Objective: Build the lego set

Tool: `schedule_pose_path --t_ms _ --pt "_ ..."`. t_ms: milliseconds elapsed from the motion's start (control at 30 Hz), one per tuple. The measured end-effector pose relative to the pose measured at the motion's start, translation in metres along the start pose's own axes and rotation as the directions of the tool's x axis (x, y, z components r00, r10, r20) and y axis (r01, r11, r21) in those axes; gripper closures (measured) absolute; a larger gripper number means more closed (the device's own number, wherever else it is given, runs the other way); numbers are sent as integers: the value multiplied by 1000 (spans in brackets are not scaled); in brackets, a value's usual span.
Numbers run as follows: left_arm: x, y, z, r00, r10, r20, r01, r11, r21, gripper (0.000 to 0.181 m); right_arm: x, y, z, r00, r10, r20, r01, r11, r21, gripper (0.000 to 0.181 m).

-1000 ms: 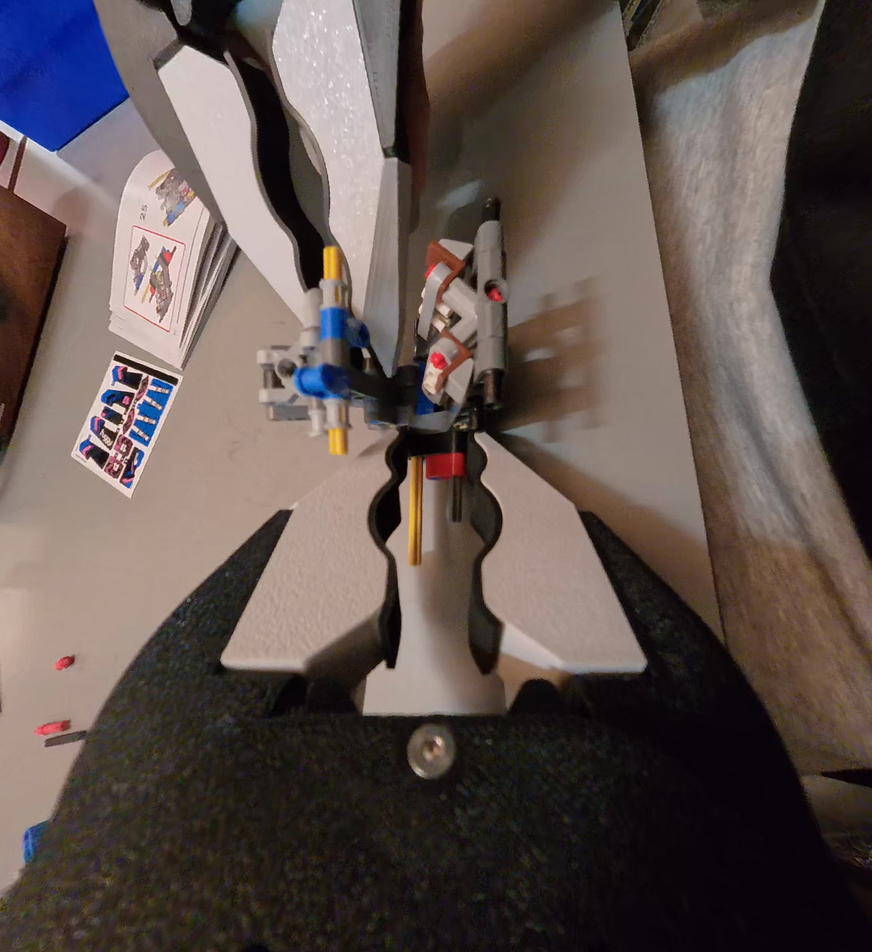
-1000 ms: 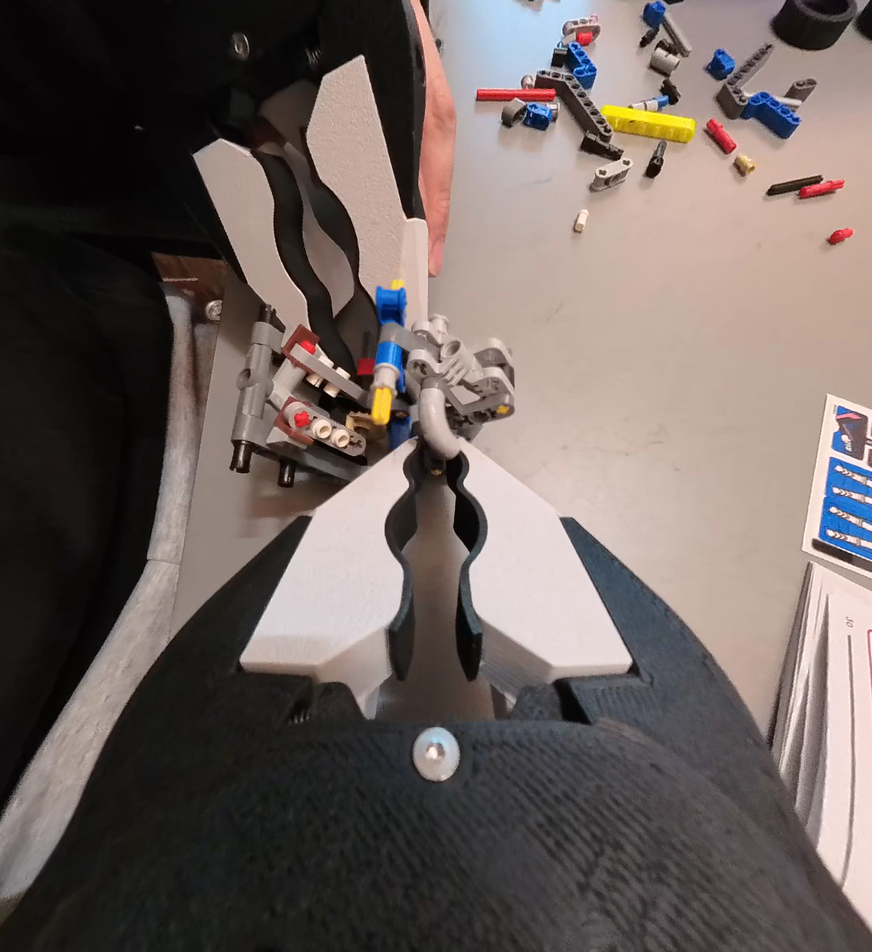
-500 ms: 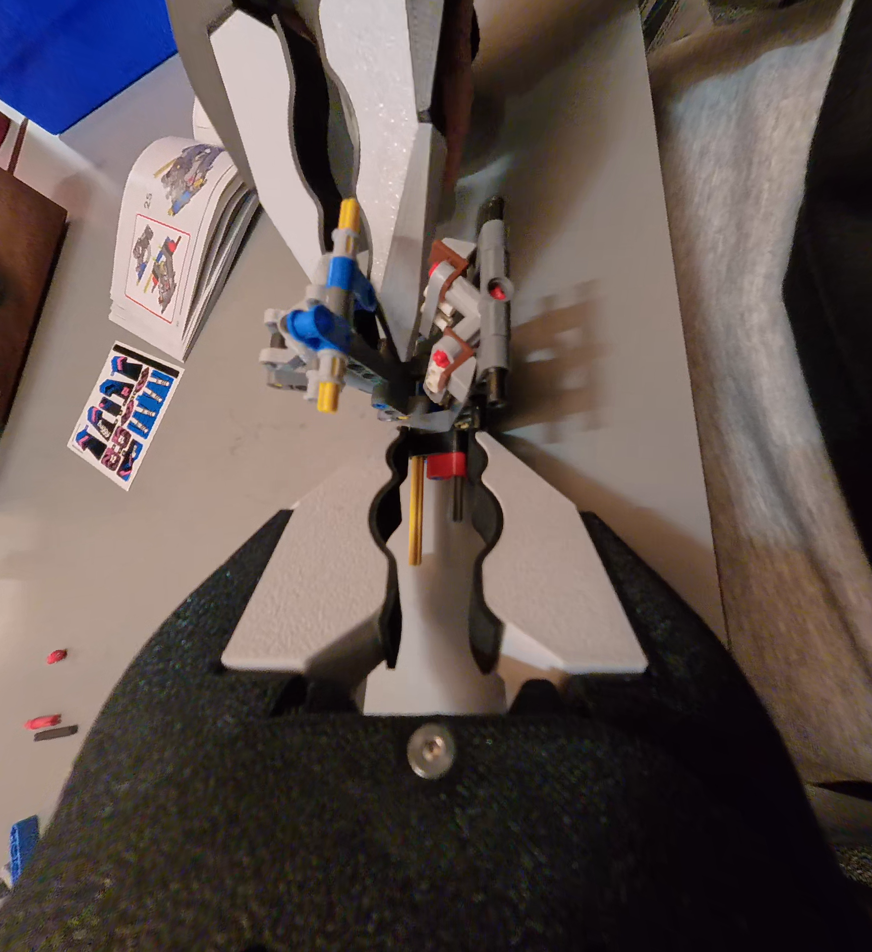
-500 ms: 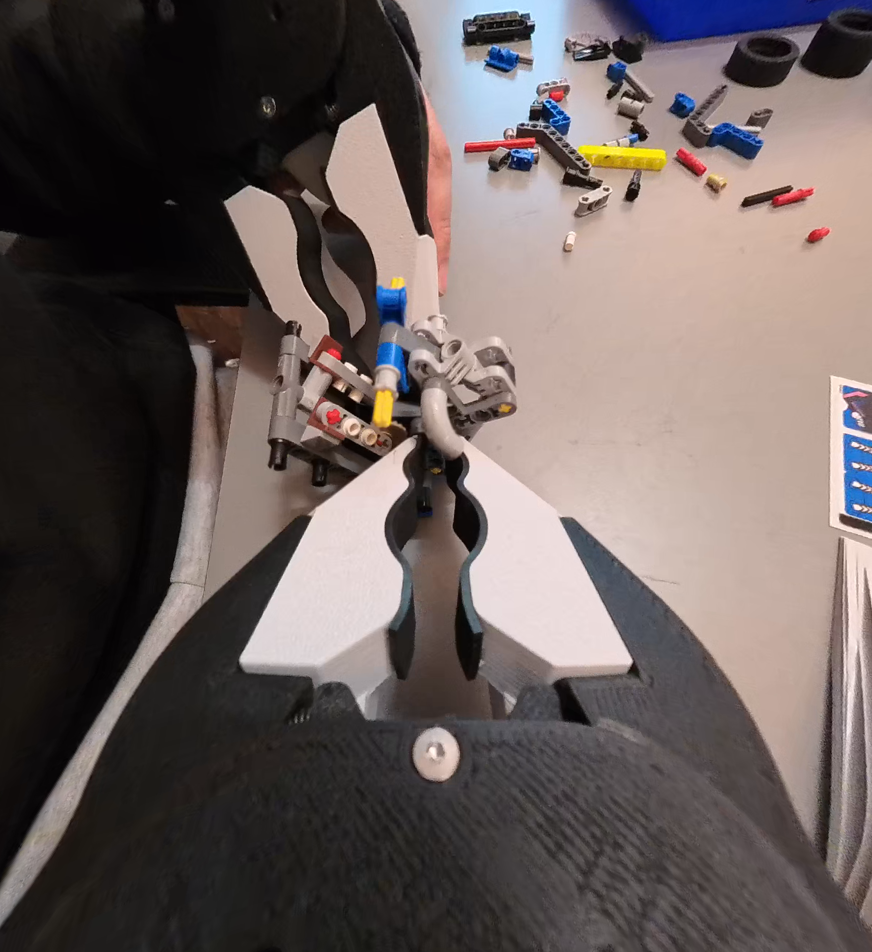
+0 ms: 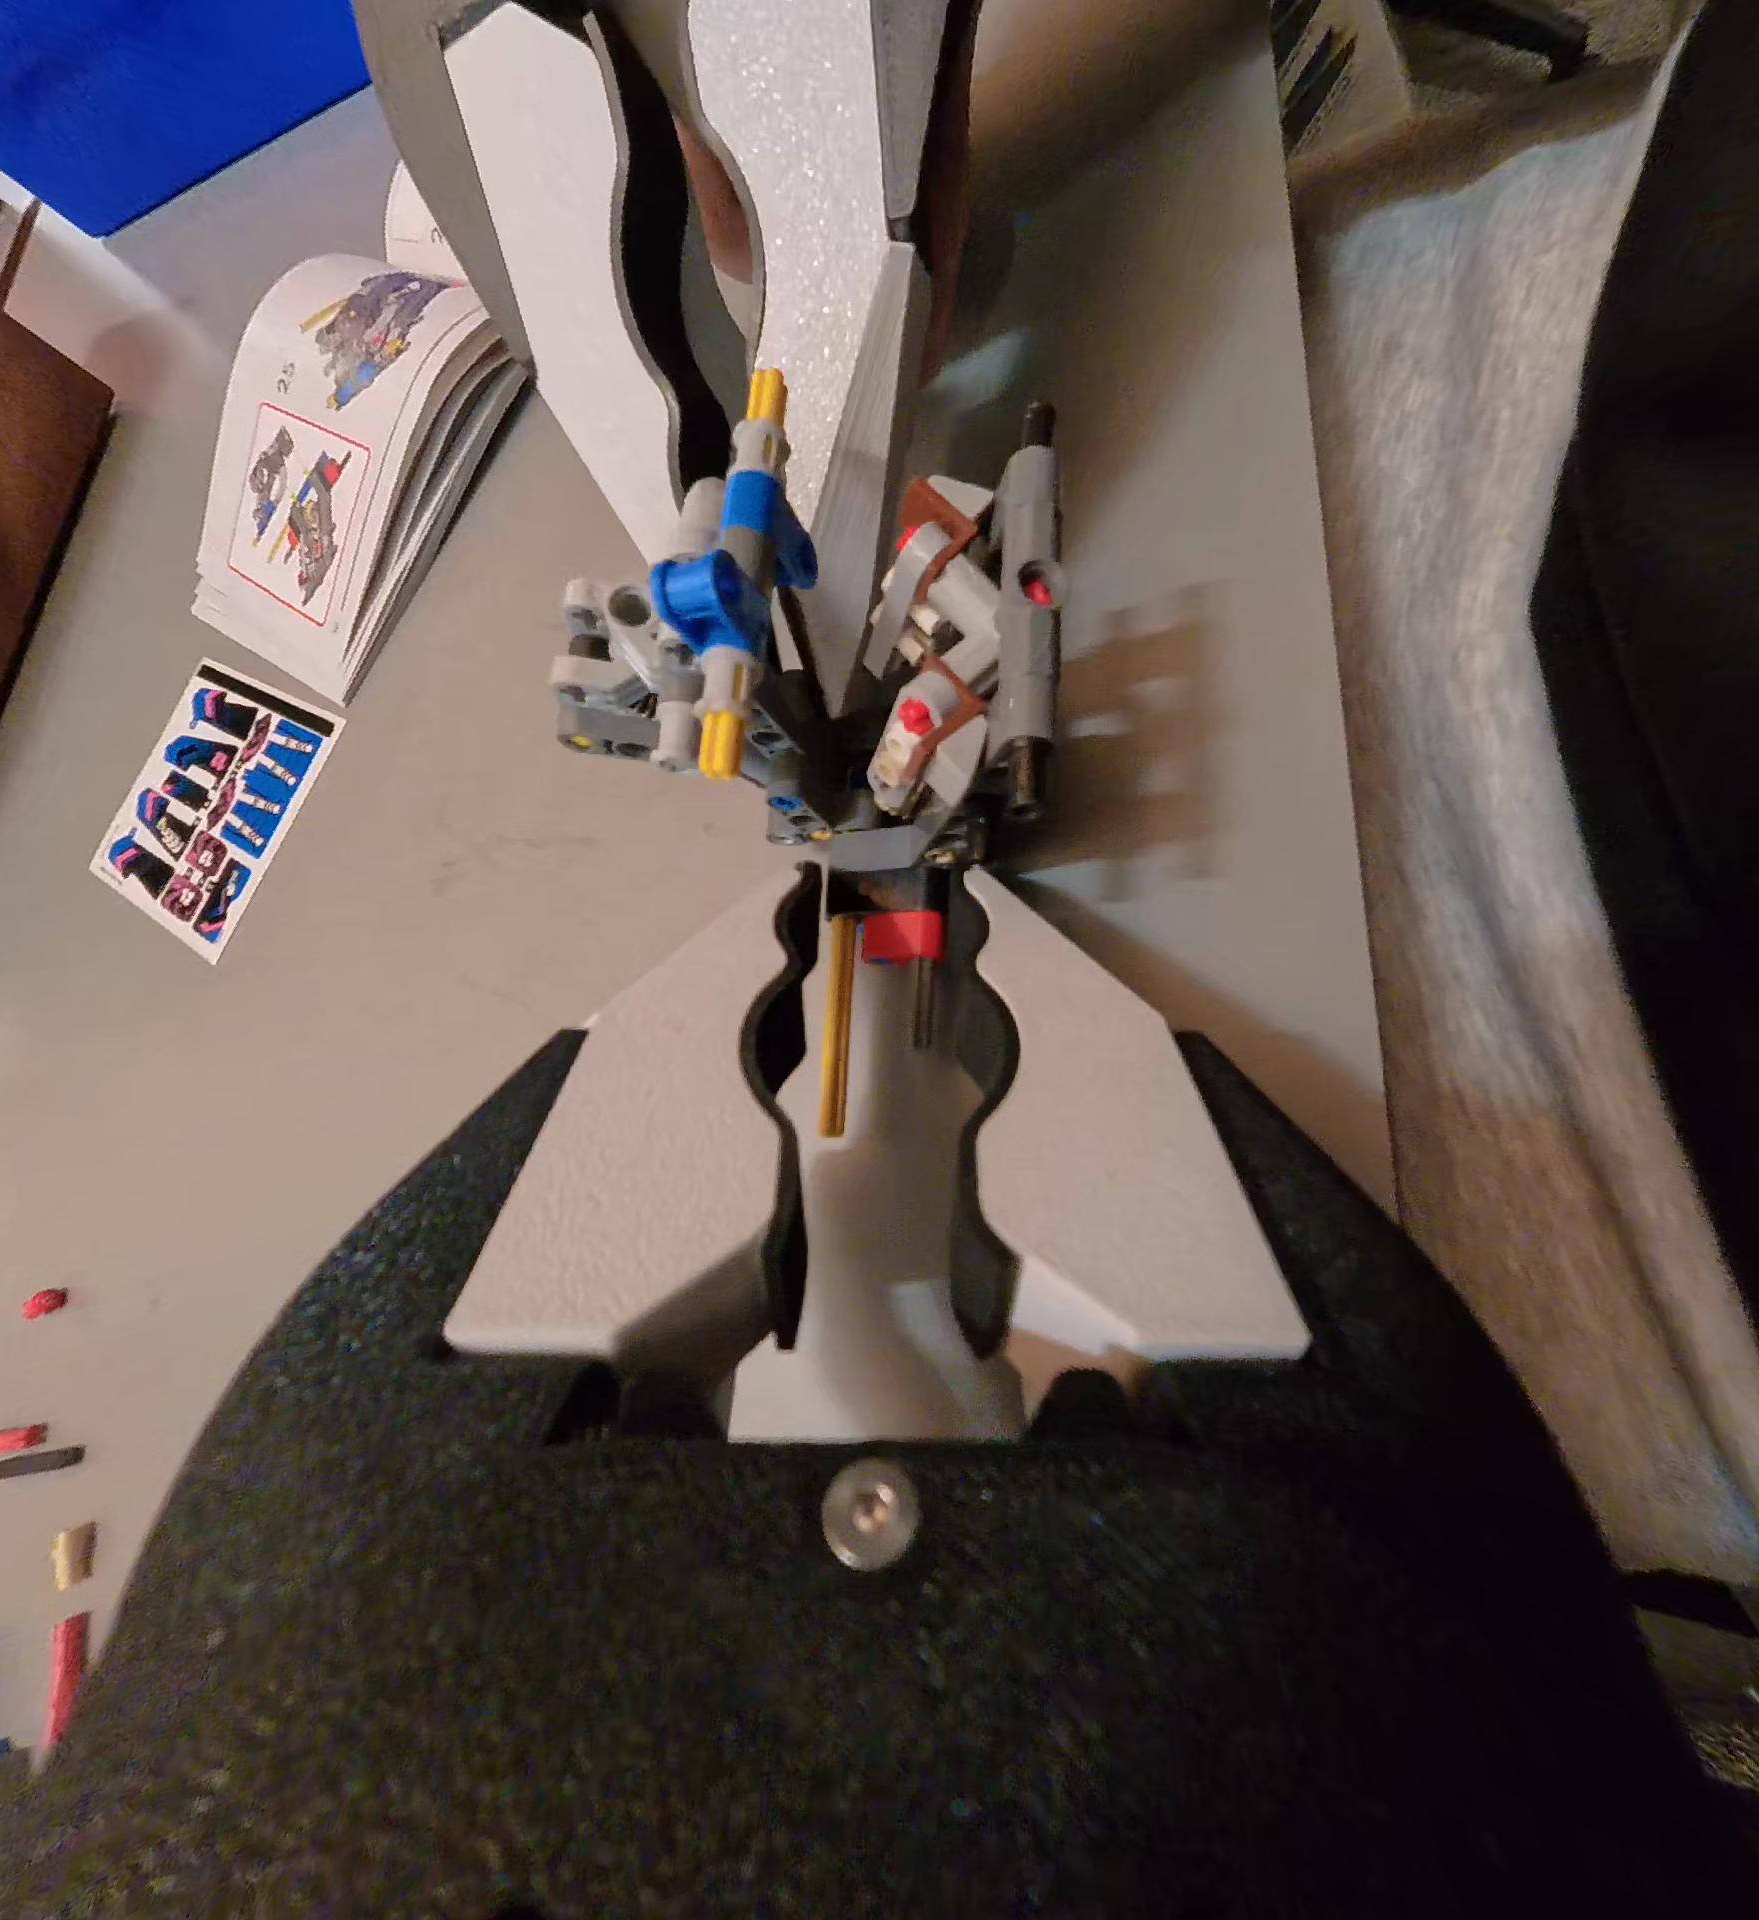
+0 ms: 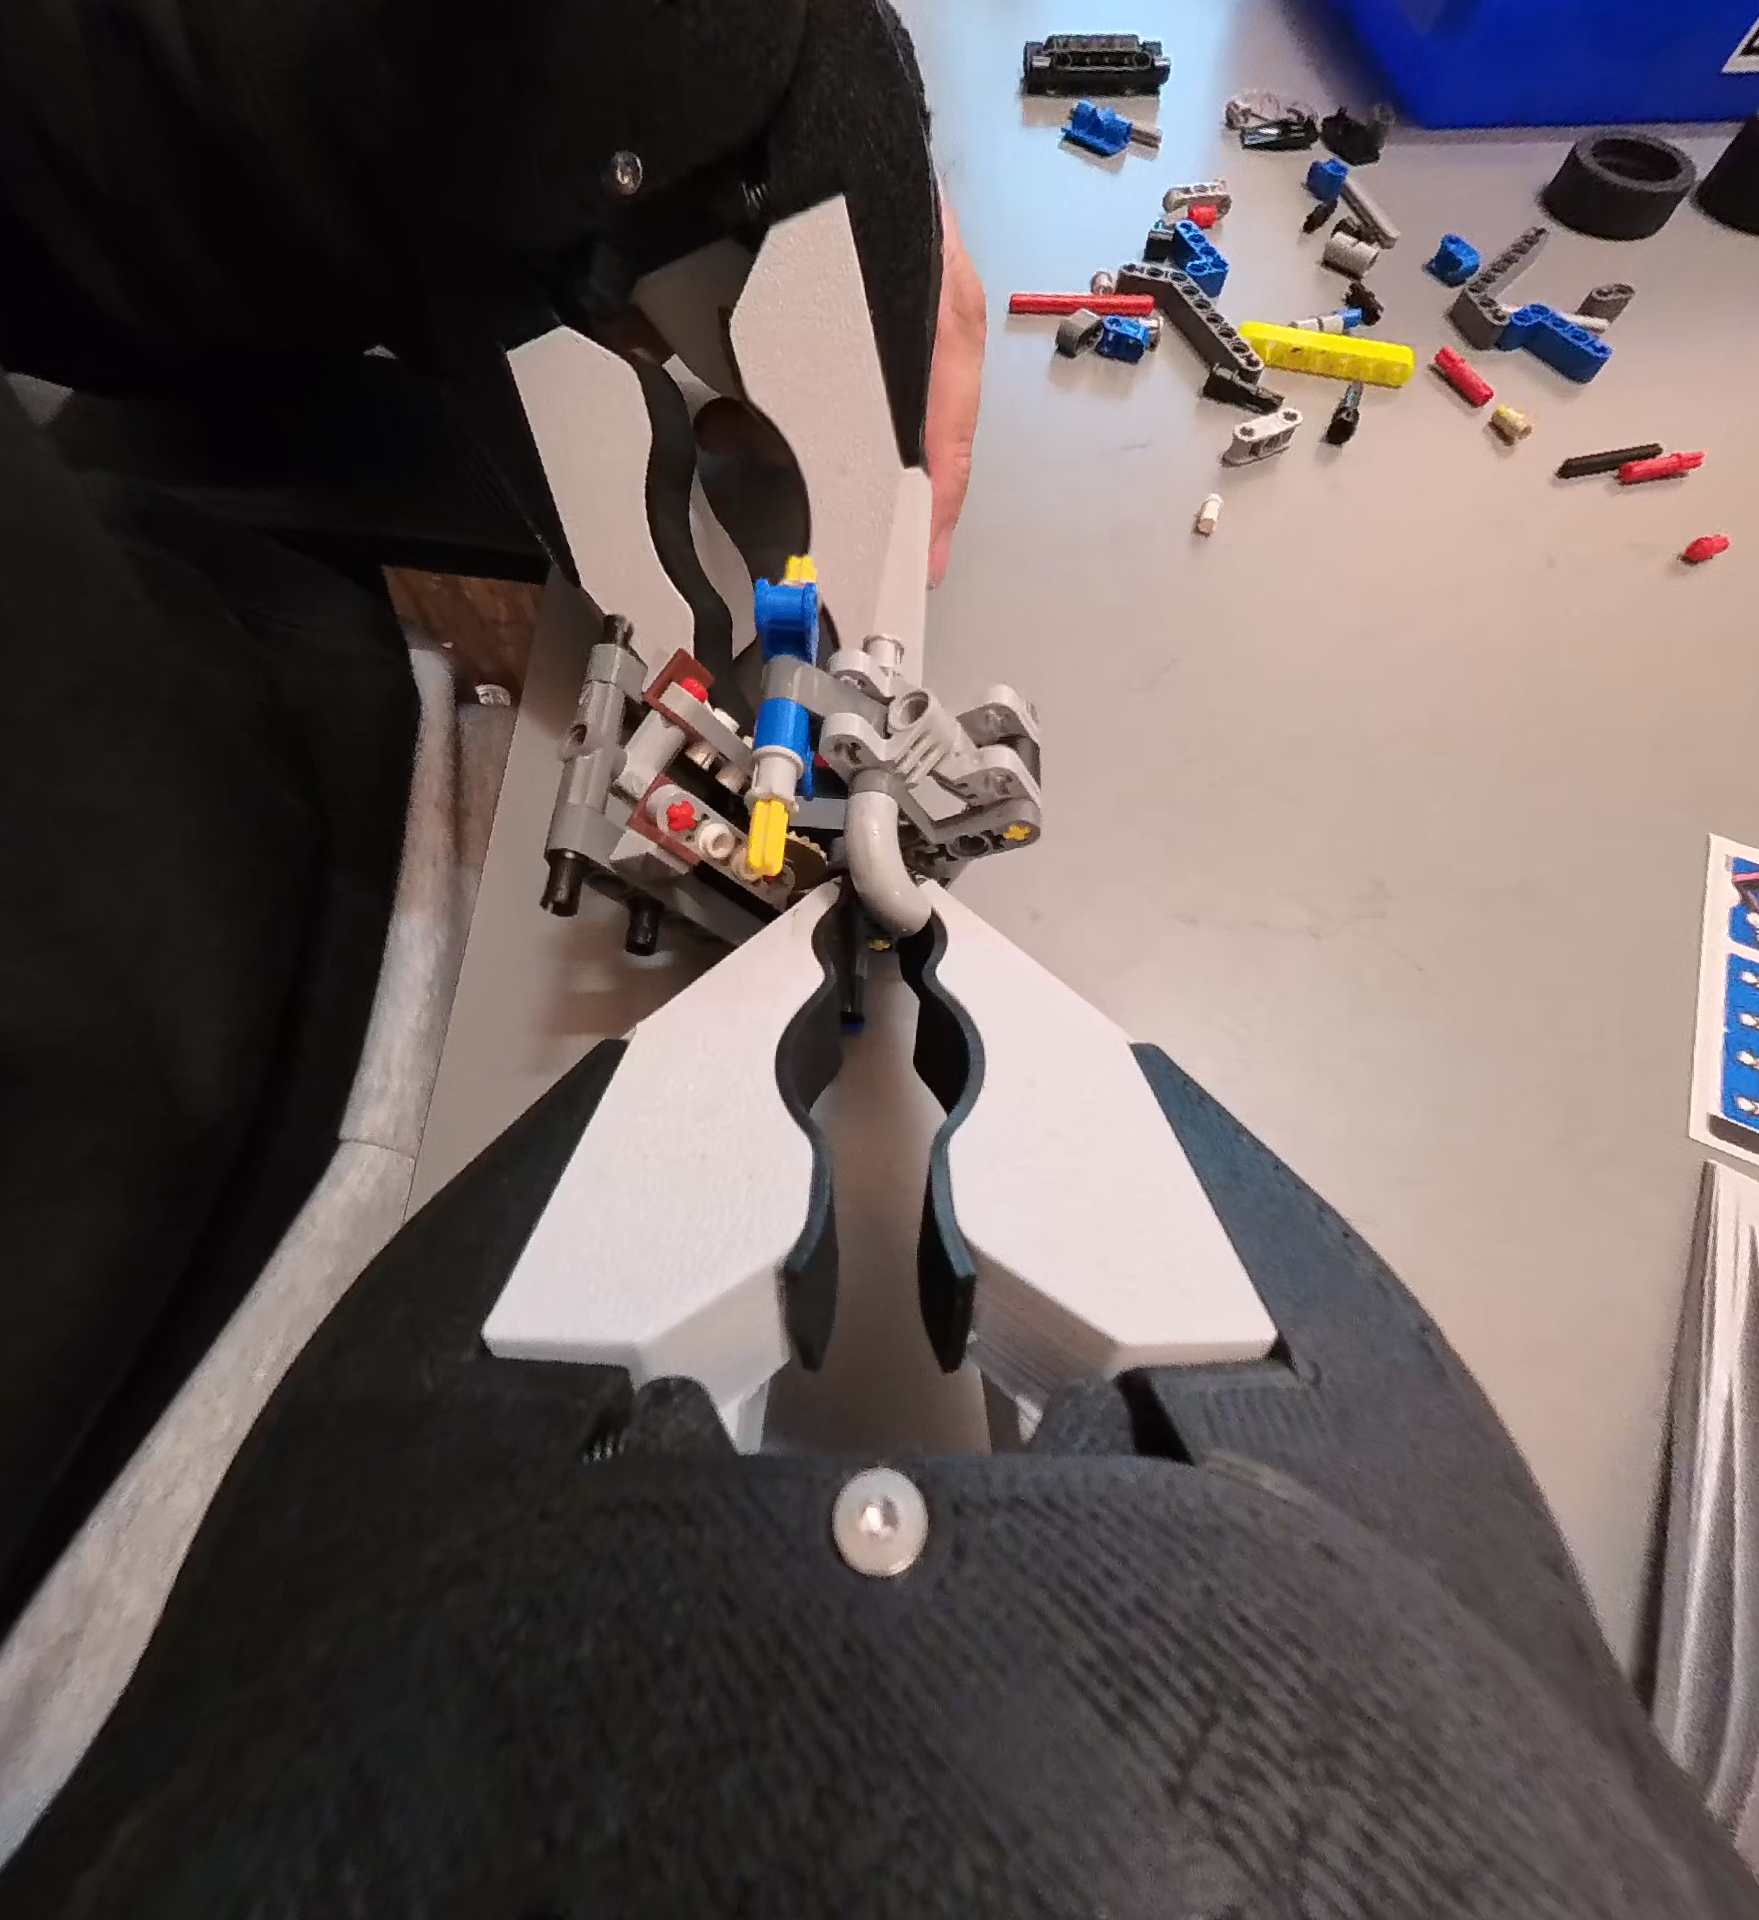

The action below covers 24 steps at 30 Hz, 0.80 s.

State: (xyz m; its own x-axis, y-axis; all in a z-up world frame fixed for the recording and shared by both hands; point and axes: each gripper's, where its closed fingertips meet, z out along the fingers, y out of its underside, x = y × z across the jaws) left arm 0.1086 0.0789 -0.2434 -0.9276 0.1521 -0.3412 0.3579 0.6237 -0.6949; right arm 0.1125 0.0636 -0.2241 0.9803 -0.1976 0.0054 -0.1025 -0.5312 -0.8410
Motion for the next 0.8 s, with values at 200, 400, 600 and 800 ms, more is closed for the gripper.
schedule_pose_path --t_ms 200,400,600,800 --pt "0 2 -2 1000 -12 7 12 1000 16 160 0 -2 3 1000 -16 -12 16 1000 0 175" --pt "-1 5 -6 997 -65 30 65 998 -21 154 -1 -2 4 999 -45 -28 45 999 -3 175" --pt "2 11 -14 995 -85 60 87 996 -36 154 -4 -2 5 998 -57 -22 57 998 -3 175" --pt "13 25 -35 992 -116 -57 114 993 -38 144 -9 -3 6 997 -78 -23 78 997 -2 175"
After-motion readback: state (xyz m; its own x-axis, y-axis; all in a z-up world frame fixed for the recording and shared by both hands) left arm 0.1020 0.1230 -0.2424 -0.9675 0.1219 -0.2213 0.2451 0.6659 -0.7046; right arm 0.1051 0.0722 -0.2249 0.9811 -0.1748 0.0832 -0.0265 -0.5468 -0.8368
